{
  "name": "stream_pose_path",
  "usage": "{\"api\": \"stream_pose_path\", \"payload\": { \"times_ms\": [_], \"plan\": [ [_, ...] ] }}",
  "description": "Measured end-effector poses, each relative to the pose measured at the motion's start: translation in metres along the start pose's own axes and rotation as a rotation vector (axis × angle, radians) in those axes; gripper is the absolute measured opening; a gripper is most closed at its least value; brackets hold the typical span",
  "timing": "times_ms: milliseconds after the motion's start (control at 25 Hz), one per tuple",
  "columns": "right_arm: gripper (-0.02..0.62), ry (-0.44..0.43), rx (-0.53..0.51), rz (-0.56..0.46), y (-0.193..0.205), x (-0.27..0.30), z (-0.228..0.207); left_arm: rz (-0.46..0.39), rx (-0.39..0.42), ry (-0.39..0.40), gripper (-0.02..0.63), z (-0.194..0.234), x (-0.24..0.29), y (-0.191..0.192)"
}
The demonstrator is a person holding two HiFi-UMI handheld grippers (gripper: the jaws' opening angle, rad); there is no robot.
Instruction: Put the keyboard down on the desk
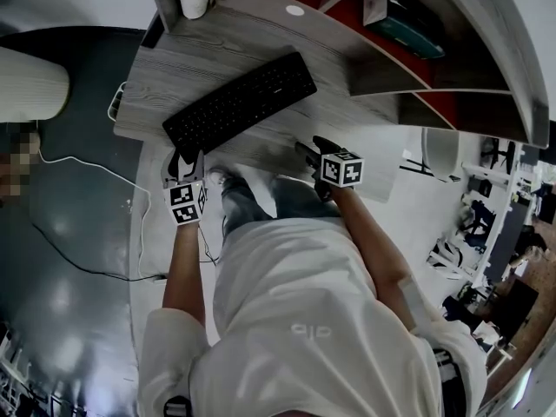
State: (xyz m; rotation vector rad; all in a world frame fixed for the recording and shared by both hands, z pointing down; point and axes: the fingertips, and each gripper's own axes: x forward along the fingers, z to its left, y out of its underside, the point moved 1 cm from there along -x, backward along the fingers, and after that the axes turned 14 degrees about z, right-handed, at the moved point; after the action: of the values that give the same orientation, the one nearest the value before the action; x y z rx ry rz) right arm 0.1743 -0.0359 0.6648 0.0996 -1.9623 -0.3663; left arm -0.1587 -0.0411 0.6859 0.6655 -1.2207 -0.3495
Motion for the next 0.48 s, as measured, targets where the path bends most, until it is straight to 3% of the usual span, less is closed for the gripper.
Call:
{"api": "stream_pose_path", "payload": {
  "times_ms": [200,400,480],
  "plan": [
    [0.298,0.000,-0.011,0.003,-0.003,0.001,0.003,0.068,0.029,0.011,0.272,0.003,-0.005,0.032],
    [0.298,-0.006,-0.023,0.013,-0.003,0.005,0.008,0.133,0.110,0.028,0.268,-0.003,0.005,0.050],
    [0.298,-0.008,-0.028,0.015,-0.004,0.006,0.010,0.140,0.115,0.012,0.217,-0.004,0.006,0.047]
  ]
}}
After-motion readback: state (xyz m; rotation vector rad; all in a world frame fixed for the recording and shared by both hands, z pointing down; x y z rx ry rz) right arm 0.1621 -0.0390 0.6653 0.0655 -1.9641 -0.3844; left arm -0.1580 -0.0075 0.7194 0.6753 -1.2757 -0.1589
